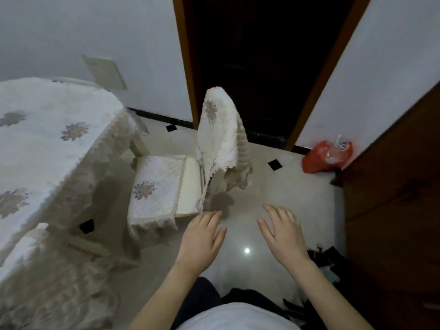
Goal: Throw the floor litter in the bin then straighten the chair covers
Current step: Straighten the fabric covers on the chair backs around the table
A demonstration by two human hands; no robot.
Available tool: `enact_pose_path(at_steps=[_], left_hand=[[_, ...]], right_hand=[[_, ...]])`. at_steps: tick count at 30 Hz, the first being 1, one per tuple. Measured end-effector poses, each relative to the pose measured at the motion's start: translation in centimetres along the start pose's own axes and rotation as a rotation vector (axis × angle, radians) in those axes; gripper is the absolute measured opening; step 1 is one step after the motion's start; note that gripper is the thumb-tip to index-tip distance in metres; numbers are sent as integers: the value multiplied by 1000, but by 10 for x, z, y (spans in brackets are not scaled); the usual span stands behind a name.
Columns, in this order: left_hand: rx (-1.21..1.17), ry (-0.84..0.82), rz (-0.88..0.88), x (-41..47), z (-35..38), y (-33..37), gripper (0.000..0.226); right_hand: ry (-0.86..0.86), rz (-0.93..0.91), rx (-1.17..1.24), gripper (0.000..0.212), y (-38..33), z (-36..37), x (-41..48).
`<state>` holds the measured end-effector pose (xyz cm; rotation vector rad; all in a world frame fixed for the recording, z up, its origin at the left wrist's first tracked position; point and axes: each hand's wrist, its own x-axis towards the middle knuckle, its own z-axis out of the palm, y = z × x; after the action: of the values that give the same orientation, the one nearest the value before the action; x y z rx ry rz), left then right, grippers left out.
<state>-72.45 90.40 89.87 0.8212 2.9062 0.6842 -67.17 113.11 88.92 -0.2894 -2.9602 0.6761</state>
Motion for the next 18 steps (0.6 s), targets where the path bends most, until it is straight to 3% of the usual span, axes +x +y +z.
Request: enact_pose_path(at_steps=[8, 18], left_hand=[[-16, 12, 135, 126, 5, 45, 52], [-60, 8, 129, 275, 50, 40, 46]], right_hand=[[108, 115, 17, 59, 57, -39, 58], [82, 125, -20, 54, 118, -41, 201]])
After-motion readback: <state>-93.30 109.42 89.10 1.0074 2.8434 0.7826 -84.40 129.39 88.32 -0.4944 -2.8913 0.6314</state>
